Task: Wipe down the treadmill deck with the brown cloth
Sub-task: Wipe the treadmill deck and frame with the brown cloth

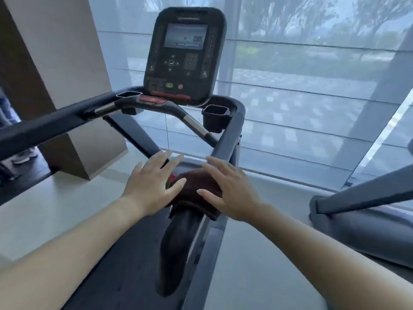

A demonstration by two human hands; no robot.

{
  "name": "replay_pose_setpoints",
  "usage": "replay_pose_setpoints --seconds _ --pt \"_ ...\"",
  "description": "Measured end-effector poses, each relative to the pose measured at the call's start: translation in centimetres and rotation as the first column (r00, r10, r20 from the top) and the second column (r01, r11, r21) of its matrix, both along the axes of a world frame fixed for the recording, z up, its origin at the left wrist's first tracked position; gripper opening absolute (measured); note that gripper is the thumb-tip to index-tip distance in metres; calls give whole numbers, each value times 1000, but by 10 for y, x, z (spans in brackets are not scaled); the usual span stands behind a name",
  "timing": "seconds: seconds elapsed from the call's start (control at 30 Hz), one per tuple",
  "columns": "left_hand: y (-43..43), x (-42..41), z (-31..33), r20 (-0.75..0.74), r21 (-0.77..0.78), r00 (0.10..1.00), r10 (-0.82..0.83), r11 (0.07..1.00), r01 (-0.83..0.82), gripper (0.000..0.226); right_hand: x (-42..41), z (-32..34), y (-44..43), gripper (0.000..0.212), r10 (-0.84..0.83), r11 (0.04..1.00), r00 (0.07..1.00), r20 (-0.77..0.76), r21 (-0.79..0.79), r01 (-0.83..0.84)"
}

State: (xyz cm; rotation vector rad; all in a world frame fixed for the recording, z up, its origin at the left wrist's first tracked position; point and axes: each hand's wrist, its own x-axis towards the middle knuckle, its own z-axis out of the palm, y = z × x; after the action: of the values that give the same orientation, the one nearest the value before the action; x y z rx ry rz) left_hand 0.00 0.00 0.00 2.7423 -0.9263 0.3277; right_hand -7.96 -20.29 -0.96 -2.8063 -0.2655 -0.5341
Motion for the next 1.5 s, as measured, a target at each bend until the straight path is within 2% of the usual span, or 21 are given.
replay_pose_setpoints --seconds 0.17,0.27,0.47,0.7,0.83,1.03,1.13,1.3,1.5 --pt "-1 3 -13 -96 -135 985 141 979 -153 59 19 -9 -4 64 149 988 989 -23 30 -149" --pt "-2 6 -18 -96 -162 978 186 966 -200 55 21 -15 -4 65 228 972 972 -55 71 -224" --pt "0 1 -20 -93 -148 978 189 968 -201 62 6 -31 1 69 132 985 991 -19 113 -129" --pt "13 7 -17 -92 -142 989 113 982 -126 57 18 -19 15 74 46 993 980 -196 116 -23" --pt "16 4 -16 -149 -243 988 28 968 -64 58 7 -28 24 63 -20 961 993 -118 272 52" --pt "11 -12 -17 -182 -367 971 -155 927 79 56 -27 -46 39 55 -233 824 972 -18 528 207" --pt "1 -26 -10 -149 -376 956 -252 909 181 55 -54 -51 36 50 -286 814 958 6 528 240" --pt "-29 -66 -1 -107 -356 920 -378 878 319 59 -108 -72 13 47 -384 782 922 -51 512 354" --pt "-89 -120 -31 -169 -299 871 -462 866 401 62 -164 -124 -40 42 -471 712 850 -237 466 525"
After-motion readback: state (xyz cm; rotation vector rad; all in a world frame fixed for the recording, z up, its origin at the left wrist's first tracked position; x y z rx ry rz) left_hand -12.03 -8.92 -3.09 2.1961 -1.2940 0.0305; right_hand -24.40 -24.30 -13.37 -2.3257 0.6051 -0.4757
